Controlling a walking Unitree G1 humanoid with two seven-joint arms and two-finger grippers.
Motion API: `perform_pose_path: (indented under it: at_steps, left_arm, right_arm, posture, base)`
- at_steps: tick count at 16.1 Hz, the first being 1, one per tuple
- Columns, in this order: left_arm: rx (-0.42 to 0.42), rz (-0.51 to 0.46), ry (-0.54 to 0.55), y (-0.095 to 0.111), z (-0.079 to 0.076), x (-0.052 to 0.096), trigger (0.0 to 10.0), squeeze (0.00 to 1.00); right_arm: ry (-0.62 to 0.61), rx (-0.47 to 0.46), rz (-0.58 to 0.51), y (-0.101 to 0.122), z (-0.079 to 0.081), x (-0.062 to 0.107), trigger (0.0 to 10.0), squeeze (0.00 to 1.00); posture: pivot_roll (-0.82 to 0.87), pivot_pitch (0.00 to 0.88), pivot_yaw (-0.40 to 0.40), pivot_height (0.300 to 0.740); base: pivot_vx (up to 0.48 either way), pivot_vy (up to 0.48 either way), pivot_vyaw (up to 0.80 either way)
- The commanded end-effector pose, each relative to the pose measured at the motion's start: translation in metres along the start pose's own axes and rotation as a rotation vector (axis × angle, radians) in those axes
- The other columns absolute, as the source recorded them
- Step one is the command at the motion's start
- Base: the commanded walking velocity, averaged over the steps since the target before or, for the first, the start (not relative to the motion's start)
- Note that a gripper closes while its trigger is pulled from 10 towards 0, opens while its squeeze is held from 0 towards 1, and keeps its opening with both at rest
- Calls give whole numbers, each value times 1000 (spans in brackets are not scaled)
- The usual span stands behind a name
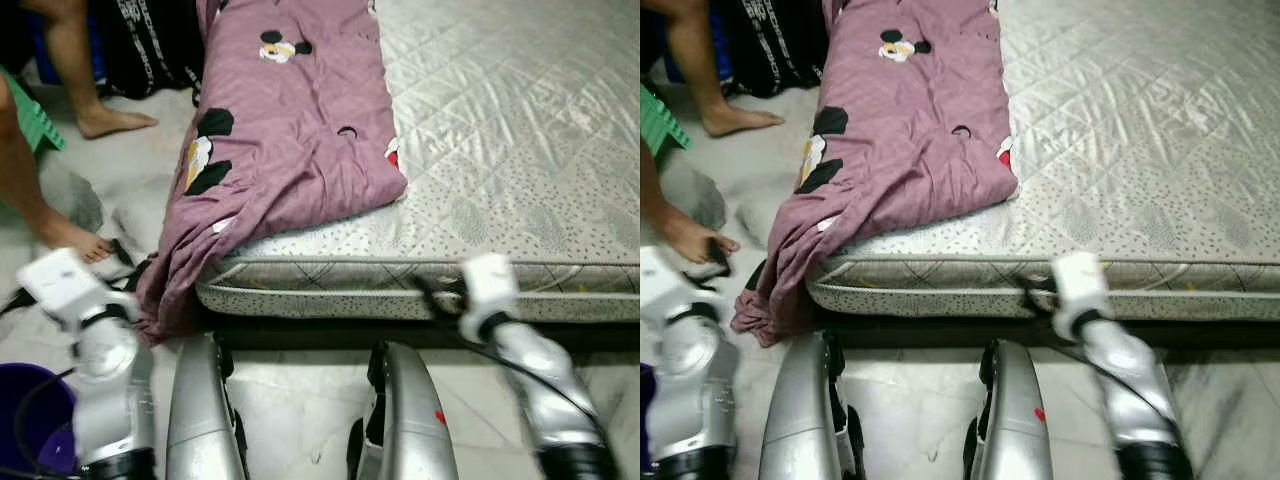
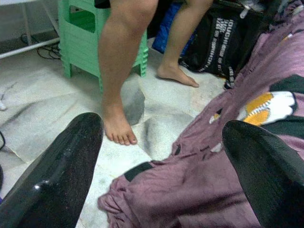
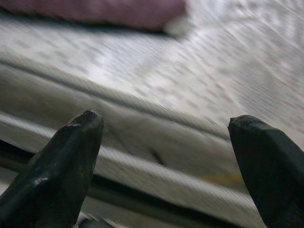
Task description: Clean up the room
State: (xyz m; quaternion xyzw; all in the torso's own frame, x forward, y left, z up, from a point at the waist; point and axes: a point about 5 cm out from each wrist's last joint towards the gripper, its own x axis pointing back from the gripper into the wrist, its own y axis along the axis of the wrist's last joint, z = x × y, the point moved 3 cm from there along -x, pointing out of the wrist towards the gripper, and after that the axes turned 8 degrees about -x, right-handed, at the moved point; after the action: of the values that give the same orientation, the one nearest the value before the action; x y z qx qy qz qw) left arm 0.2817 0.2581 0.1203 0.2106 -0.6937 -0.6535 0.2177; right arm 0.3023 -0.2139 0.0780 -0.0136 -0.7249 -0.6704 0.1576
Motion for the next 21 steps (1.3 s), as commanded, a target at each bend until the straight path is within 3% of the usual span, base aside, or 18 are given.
perform_pose_path:
  at_steps: [1, 4, 5, 6, 7, 10, 12, 13, 15, 17, 19, 20, 21]
  left_arm:
    - [10, 22, -7, -5, -4, 0, 10000, 0]
    - [5, 57, -65, -11, -17, 6, 10000, 0]
    - [-24, 70, -125, -14, -25, 17, 10000, 0]
    - [-33, 71, -145, -15, -27, 21, 10000, 0]
    - [-69, 83, -198, -19, -30, 36, 10000, 0]
    - [-113, 103, -238, -24, -30, 58, 10000, 0]
    - [-91, 35, -150, -8, -16, 53, 10000, 0]
    - [-92, -34, -74, 9, -3, 48, 10000, 0]
    - [-108, -66, -28, 20, 8, 45, 10000, 0]
    - [-155, -119, 56, 38, 29, 43, 10000, 0]
    - [-197, -121, 129, 40, 54, 42, 10000, 0]
    - [-201, -115, 132, 39, 56, 42, 10000, 0]
    - [-197, -98, 139, 36, 59, 42, 10000, 0]
  right_arm:
    - [-23, -13, 7, -1, -5, 2, 10000, 0]
    - [-28, -74, -46, 17, 10, -18, 10000, 0]
    - [-26, -126, -71, 28, 24, -36, 10000, 0]
    - [-21, -141, -75, 31, 28, -42, 10000, 0]
    - [-14, -199, -71, 38, 38, -61, 10000, 0]
    - [27, -214, -60, 57, 58, -89, 10000, 0]
    - [10, -212, -81, 59, 54, -88, 10000, 0]
    - [-12, -195, -72, 50, 45, -81, 10000, 0]
    - [-31, -168, -48, 33, 34, -73, 10000, 0]
    - [-73, -99, 8, 3, 10, -52, 10000, 0]
    - [-103, -76, 51, -19, -6, -32, 10000, 0]
    - [-107, -86, 61, -22, -7, -30, 10000, 0]
    - [-61, -12, 57, -24, -1, -28, 10000, 0]
  posture:
    - [-88, 223, -86, 526]
    - [-63, 222, -87, 526]
    - [-32, 224, -85, 526]
    - [-3, 227, -83, 526]
    - [39, 234, -81, 526]
    - [96, 235, -86, 526]
    - [110, 225, -83, 526]
    - [106, 224, -81, 526]
    - [107, 227, -80, 526]
    - [114, 235, -83, 526]
    - [124, 242, -88, 526]
    - [124, 242, -88, 526]
    - [128, 248, -94, 526]
  base:
    - [0, 0, 0]
    - [0, 0, 0]
    - [0, 0, 0]
    - [0, 0, 0]
    - [0, 0, 0]
    - [0, 0, 0]
    - [0, 0, 0]
    - [0, 0, 0]
    - [0, 0, 0]
    - [0, 0, 0]
    - [0, 0, 0]
    - [0, 0, 0]
    - [0, 0, 0]
